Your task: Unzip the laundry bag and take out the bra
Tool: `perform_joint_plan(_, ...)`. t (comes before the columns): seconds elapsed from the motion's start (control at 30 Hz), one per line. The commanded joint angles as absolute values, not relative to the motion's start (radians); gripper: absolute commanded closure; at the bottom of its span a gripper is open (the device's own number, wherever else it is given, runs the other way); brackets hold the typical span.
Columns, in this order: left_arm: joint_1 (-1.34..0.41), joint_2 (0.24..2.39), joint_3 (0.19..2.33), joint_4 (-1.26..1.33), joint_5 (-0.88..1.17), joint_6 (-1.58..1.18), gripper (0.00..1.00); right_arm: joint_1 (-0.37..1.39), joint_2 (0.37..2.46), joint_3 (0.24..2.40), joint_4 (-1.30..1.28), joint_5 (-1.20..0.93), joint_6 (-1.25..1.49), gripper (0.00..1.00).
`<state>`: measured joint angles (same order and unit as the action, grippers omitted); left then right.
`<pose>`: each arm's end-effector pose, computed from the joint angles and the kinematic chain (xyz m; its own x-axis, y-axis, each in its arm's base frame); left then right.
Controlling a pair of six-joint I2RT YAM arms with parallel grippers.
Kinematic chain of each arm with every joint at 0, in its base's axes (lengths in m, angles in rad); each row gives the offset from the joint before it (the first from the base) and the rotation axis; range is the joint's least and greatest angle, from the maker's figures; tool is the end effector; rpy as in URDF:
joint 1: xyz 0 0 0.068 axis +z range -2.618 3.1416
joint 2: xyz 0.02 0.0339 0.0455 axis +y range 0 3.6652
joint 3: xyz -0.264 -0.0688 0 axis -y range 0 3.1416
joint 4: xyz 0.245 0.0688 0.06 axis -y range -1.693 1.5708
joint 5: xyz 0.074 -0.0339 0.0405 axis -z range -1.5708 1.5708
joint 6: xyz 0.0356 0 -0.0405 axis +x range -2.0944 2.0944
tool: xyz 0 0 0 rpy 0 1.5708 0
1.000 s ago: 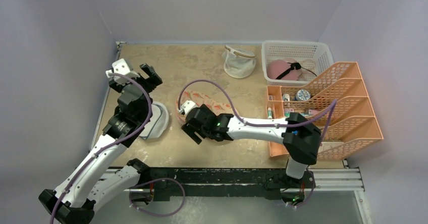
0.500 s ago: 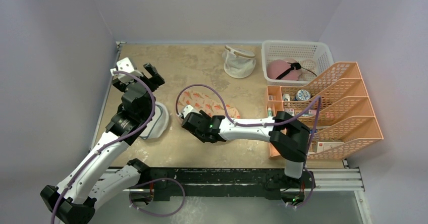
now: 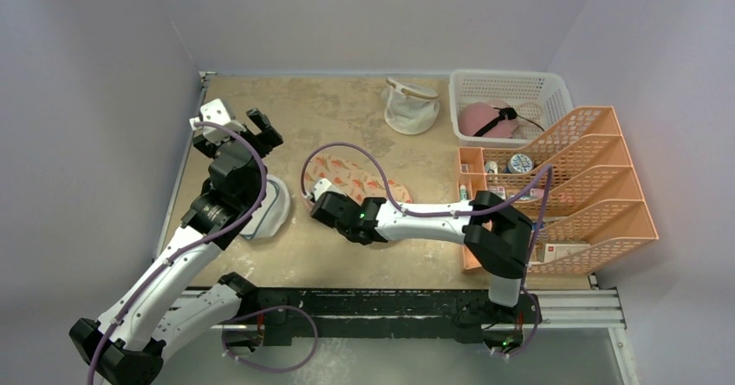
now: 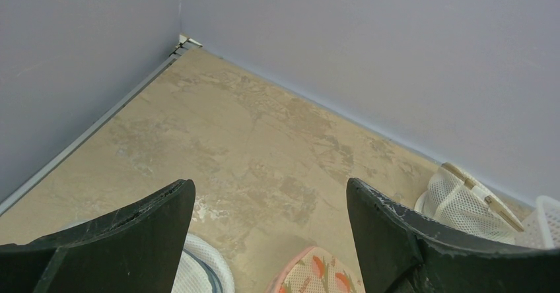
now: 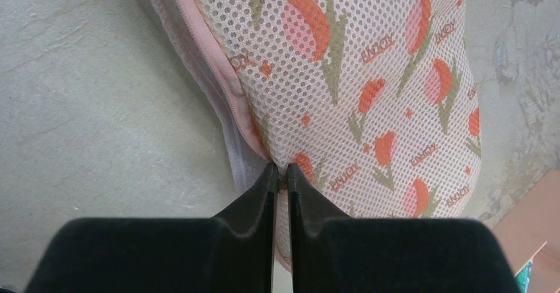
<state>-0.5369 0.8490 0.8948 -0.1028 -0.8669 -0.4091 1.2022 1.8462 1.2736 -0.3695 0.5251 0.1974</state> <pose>0.1724 -0.0710 0.3773 0.0836 -0.3493 -0.9333 -0.3158 0.8790 -0.3573 0.1578 0.3591 0.2005 -0.4232 -0.6247 -0.6562 -0.6302 0.7233 -0.2822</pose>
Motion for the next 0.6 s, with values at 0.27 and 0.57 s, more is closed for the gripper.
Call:
perform_joint_plan(0.27,-0.532,0.851,0.906,-0.078,-0.85,-0.413,0.16,1.198,1.67,1.247,-0.278,0.394,0.163,1.0)
perform_joint_plan(0.57,-0.532,0.864,0.911,-0.083,-0.835,-0.416,0.16,0.957,1.526,1.097,-0.033,-0.134,0.133,1.0)
